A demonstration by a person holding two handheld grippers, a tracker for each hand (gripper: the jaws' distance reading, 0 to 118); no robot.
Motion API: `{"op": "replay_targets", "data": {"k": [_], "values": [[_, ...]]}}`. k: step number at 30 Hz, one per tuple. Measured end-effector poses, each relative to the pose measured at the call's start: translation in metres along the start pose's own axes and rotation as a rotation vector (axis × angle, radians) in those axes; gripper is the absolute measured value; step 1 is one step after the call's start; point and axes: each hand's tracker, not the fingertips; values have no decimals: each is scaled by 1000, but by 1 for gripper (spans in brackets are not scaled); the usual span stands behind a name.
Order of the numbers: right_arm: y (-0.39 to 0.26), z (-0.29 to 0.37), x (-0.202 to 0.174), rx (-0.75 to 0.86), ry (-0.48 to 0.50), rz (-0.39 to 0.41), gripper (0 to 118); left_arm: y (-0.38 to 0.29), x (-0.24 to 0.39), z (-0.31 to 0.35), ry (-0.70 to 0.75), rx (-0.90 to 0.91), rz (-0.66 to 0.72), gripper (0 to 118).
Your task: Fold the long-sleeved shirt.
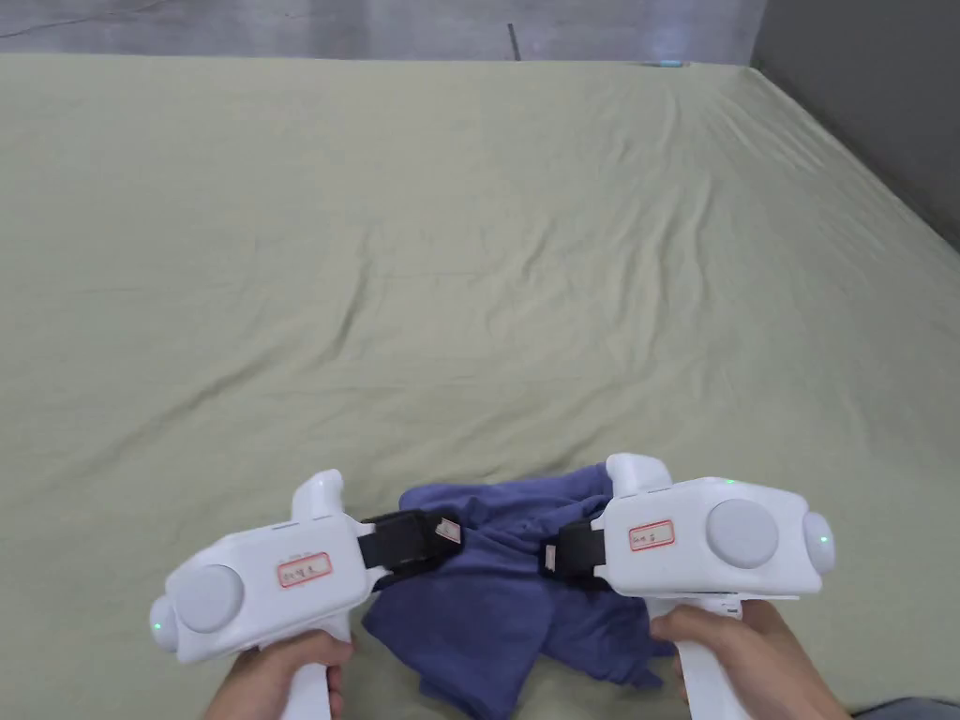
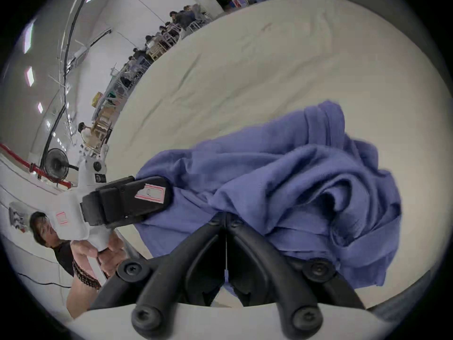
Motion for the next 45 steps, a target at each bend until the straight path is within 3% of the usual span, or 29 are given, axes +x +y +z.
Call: {"op": "replay_targets", "data": {"k": [3,7,19,25,26,27,28,34,35,36,37,38,42,45], "values": [[13,8,-22,39,1,34,4,20,-13,37,-12,61,-9,17],[32,4,-62,67,13,120,4,50,-48,106,76,122,-48,17],[55,-85,-188,-6,161,308,4,134,-211,383,468,328,-23,17],[51,-118,-208,-73,146,362,4,134,-239,399,473,403,68,17],[50,-119,-210,-79,144,371,4,133,-234,394,505,419,59,23],[50,-117,-210,-80,144,377,4,133,-229,391,529,437,36,74],[49,-115,-210,-80,144,382,4,134,-222,386,520,393,16,117],[49,-78,-198,-10,133,379,4,133,-162,391,595,476,-76,118],[50,-69,-194,18,123,369,4,128,-142,383,553,513,-119,113],[50,-61,-190,44,113,362,4,124,-124,373,499,542,-170,75],[50,-50,-185,76,99,354,4,118,-97,353,497,567,-213,27],[51,-39,-180,106,90,349,4,115,-77,336,519,556,-239,0],[56,11,-160,234,17,331,4,100,4,261,417,555,-381,0],[63,56,-147,385,-95,357,4,102,61,219,470,628,-542,0]]}}
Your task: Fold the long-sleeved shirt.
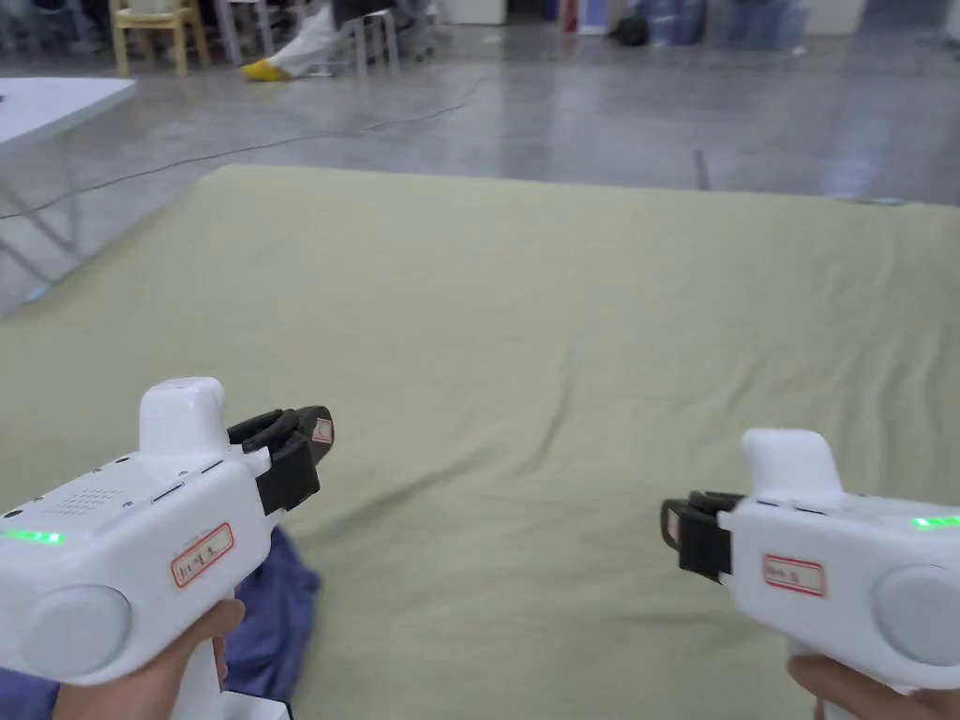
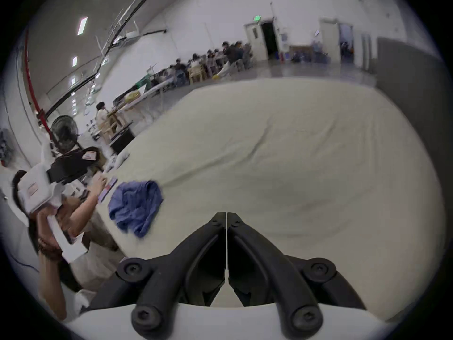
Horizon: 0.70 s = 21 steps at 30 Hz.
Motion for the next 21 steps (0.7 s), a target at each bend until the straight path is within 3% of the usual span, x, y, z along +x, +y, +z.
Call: {"op": "replay_targets", "data": {"k": [4,8,12,18,21], "values": [[16,54,24,261,-200,69,4,17,82,-15,8,177,-150,0],[10,86,45,515,-365,110,4,7,133,-27,52,274,-216,0],[-10,86,61,580,-541,195,5,-19,154,-39,61,256,-237,0],[-51,82,83,526,-537,92,5,-60,158,-36,93,212,-248,0],[-66,79,86,522,-530,94,5,-69,153,-36,79,204,-210,0]]}}
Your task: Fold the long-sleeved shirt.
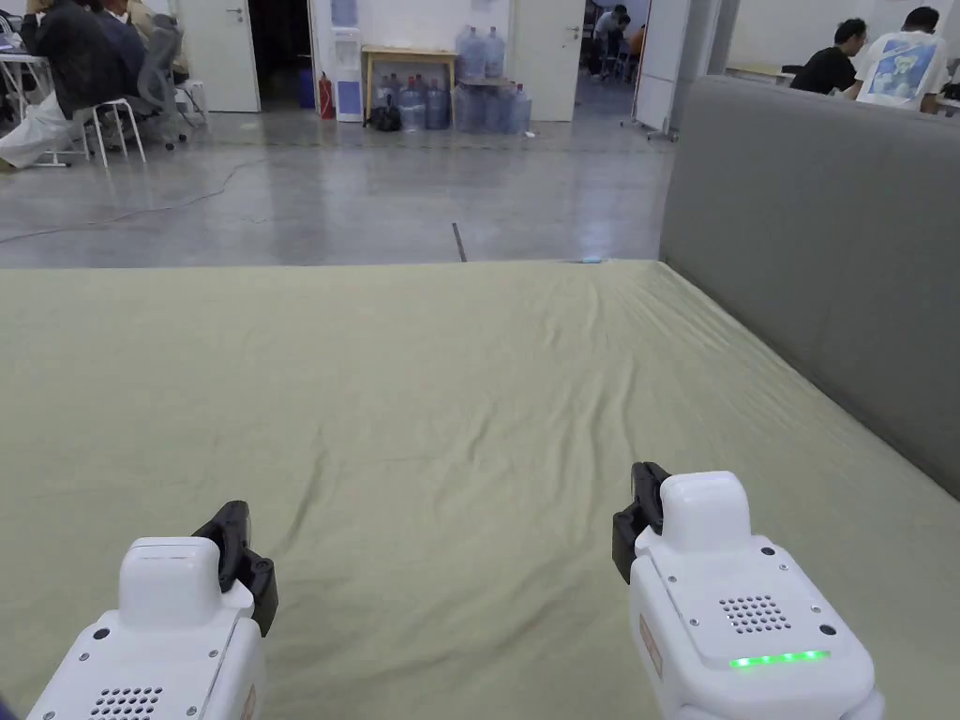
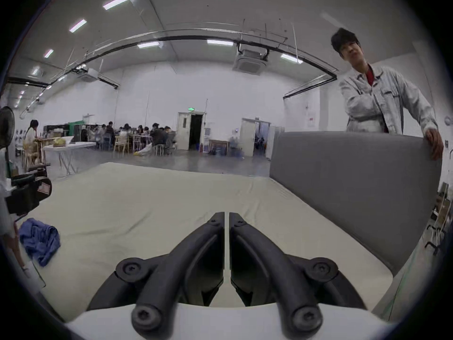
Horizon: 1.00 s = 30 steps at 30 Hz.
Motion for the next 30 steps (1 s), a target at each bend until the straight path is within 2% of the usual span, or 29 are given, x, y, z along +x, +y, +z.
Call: {"op": "replay_targets", "data": {"k": [3,7,10,11,12,13,14,15,16,18,19,22,23,26,30], "values": [[-4,2,-3,-1,17,-6,5,-5,2,-1,12,-16,-36,0],[0,2,-9,4,30,-1,5,-7,-1,-1,5,-20,-1,0],[3,2,-9,12,36,-4,5,-6,-1,0,11,-19,-26,0],[3,1,-10,14,35,-8,6,-6,-1,1,16,-15,-38,8],[3,1,-9,13,40,-9,24,-5,-1,1,17,-17,-41,41],[4,-1,-9,2,45,-11,55,-3,-2,0,16,-28,-40,89],[4,-2,-8,-19,46,-13,95,-3,-3,-2,15,-56,-32,118],[3,-5,-9,-41,45,-15,107,-4,-5,-3,17,-78,-26,118],[-1,-2,-9,-48,45,-19,117,-37,-4,0,45,-46,-29,118],[-9,2,-9,3,40,-24,118,-69,0,-5,40,-33,-19,118],[-10,1,-9,-8,43,-26,118,-16,-6,2,33,-36,-14,118],[-5,-5,-11,-24,44,-21,118,-27,-6,-5,48,-46,-34,118],[-6,-6,-12,-26,42,-15,118,-8,-8,-3,45,-36,-40,118],[-6,-7,-14,-27,29,7,118,-7,-8,-2,40,-20,-48,118],[-4,-4,-9,-11,26,-26,118,-5,-15,-9,42,-26,-47,118]]}}
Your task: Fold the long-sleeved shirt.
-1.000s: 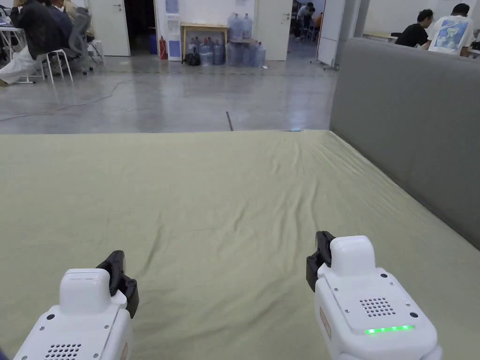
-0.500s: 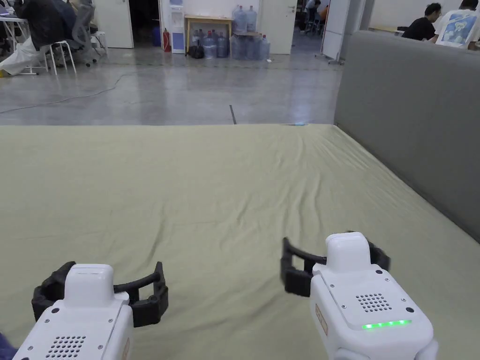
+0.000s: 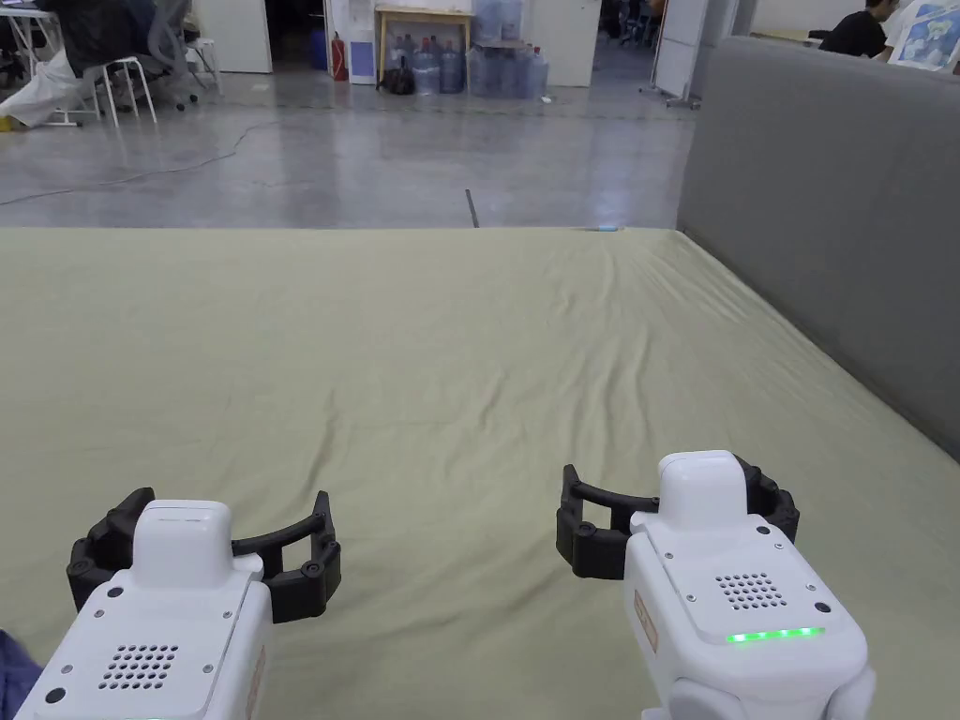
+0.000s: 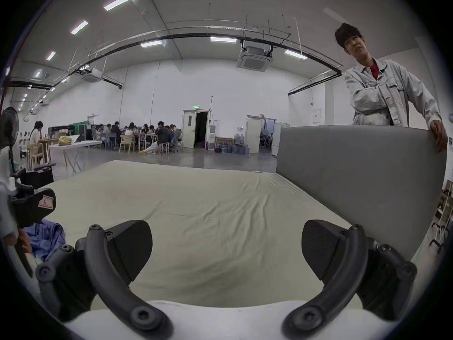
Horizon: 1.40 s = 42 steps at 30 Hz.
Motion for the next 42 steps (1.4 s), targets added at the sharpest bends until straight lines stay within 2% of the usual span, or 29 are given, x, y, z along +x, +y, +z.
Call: {"op": "replay_targets", "data": {"k": [42], "values": [[-1,2,1,11,-15,-7,118,3,10,9,-3,9,7,118]]}}
